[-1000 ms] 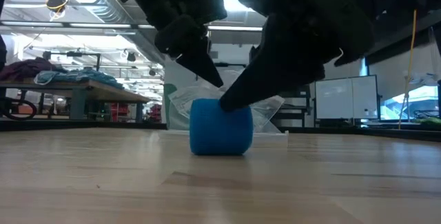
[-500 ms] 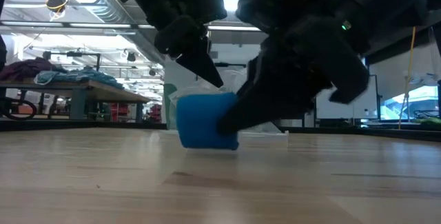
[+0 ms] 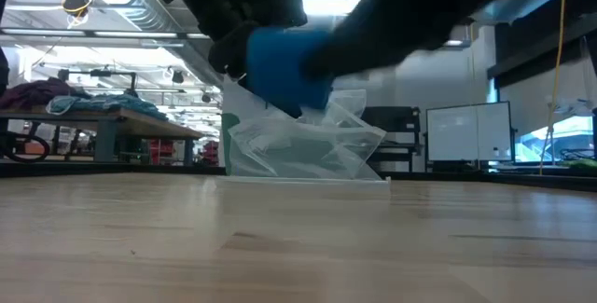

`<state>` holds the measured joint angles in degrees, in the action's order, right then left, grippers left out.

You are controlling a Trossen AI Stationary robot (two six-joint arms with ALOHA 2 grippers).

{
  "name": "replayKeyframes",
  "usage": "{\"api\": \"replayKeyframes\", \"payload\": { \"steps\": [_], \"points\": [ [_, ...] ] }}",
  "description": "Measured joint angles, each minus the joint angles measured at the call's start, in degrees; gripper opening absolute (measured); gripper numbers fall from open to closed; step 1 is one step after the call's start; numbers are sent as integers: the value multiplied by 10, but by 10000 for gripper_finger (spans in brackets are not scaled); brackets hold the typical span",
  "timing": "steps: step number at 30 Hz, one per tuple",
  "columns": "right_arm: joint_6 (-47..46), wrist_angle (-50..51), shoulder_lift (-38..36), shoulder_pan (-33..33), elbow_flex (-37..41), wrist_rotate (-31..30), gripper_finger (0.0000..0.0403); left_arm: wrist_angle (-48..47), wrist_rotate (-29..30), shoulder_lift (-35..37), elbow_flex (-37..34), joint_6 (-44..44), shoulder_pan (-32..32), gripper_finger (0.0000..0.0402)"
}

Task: Roll bandage
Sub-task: Put the blue bandage into the transparent zip bag

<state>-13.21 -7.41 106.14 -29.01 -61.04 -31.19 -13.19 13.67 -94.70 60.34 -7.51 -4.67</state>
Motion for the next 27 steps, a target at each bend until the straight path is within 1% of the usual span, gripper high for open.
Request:
{"api": "replayKeyframes", "payload": {
  "steps": [3,5,7,9,14,19,21,23,27],
  "points": [
    [0,69,-37,-8,0,-79,156,0,0,0,0,0,-1,5],
    [0,107,-46,-4,0,-125,157,0,0,0,0,1,-2,5],
    [0,127,-44,9,0,-145,159,1,0,0,0,7,-3,5],
    [-1,134,-35,28,0,-136,159,1,0,0,0,14,-5,5],
    [-5,128,-6,70,0,-80,160,0,0,0,1,42,-14,5],
    [-71,131,5,92,0,-61,168,0,1,0,1,79,-27,5],
    [-87,124,5,96,0,-54,184,0,0,0,1,84,-31,5],
    [-96,119,5,98,0,-52,208,0,0,0,1,88,-35,5],
    [-157,126,5,105,0,-55,262,1,3,1,6,90,-43,5]
  ]
}}
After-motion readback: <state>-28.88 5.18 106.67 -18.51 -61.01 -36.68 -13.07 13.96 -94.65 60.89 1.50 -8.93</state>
